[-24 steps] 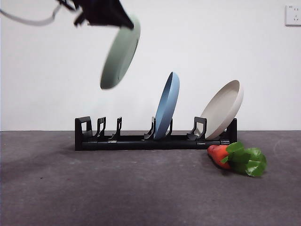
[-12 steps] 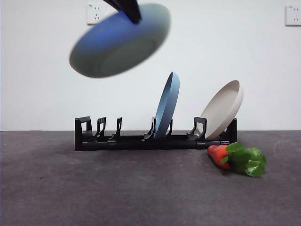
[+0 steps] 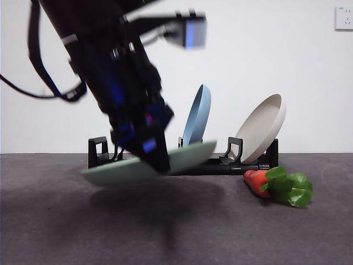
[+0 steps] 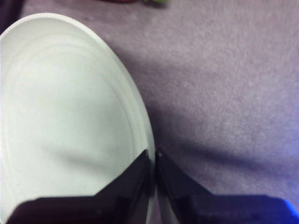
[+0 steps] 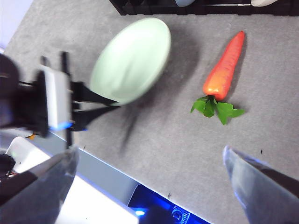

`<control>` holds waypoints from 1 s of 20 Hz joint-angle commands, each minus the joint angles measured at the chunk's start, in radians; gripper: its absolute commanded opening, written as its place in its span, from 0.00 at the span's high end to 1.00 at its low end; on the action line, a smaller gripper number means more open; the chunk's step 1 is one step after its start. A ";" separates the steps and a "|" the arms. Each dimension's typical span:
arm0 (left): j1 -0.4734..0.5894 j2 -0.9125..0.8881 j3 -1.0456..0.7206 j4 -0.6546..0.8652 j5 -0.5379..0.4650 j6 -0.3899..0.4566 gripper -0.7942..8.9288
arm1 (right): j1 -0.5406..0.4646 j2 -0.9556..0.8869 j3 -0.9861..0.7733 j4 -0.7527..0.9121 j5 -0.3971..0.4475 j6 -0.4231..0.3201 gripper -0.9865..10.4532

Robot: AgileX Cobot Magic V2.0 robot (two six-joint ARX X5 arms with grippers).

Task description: Take the green plate from the plate rack,put the plate on the table,take the carrot from the table,put the carrot in the plate

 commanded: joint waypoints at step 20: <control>-0.019 0.072 0.048 0.016 0.047 -0.117 0.59 | 0.022 0.169 0.002 0.116 0.020 0.052 0.37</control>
